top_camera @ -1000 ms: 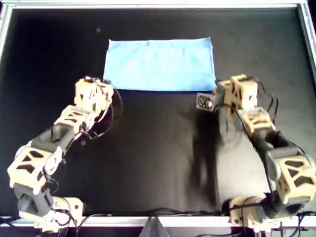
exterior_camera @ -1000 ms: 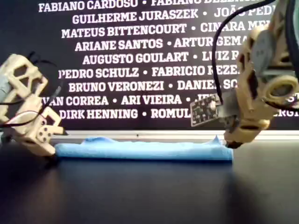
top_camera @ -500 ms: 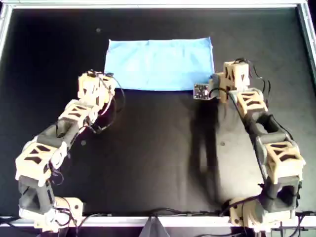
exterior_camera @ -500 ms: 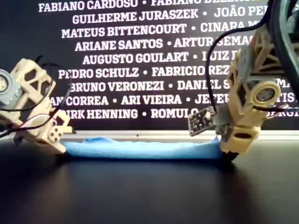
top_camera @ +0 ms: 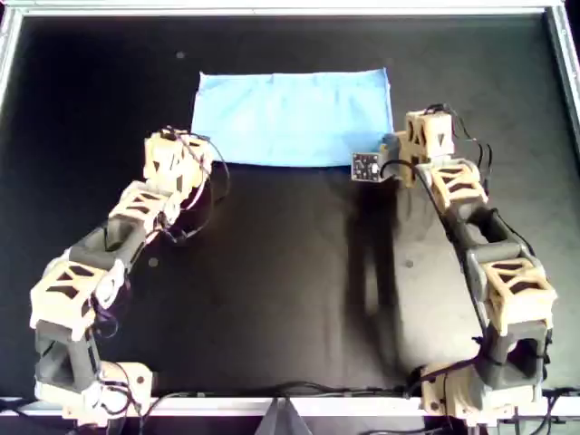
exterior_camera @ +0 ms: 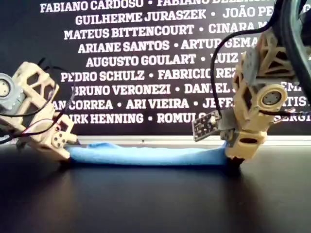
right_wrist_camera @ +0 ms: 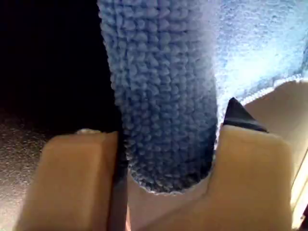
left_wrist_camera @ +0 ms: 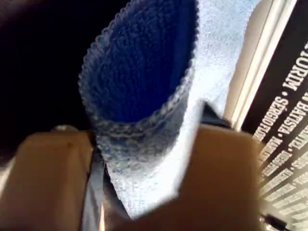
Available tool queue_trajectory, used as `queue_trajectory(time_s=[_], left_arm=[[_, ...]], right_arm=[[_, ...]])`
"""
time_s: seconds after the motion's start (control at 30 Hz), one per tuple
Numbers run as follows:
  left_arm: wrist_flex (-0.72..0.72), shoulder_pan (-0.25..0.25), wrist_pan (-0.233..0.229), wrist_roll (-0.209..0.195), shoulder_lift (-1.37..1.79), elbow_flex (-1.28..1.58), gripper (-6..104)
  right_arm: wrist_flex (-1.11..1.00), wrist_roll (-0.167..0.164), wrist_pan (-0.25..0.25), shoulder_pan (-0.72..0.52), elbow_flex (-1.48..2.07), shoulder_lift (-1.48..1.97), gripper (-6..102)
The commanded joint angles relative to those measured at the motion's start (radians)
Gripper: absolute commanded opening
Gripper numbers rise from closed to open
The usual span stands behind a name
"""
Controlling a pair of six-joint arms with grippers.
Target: Fold a cloth
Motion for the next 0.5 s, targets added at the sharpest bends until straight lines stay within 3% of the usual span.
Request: queue_trajectory(time_s=[0.0, 0.13, 0.23, 0.37, 0.47], left_arm=[[-0.005, -0.025, 0.008, -0.008, 0.026, -0.04, 29], [-0.006, -0.018, 0.008, -0.011, 0.034, -0.041, 3], [-0.003, -0.011, 0.006, -0.012, 0.035, -0.031, -4], [-0.002, -0.011, 0.006, -0.012, 0.037, -0.017, -1], [0.0, -0.009, 0.006, 0.002, 0.054, 0.009, -1]], right_arm=[[0.017, 0.018, -0.011, 0.003, -0.048, 0.037, 49], [0.015, 0.02, -0.011, 0.002, -0.071, 0.032, 14], [0.014, 0.02, -0.011, 0.003, -0.058, 0.044, -5], [0.015, 0.02, -0.011, 0.003, -0.046, 0.054, 2], [0.018, 0.02, -0.011, 0.003, -0.044, 0.074, 2]])
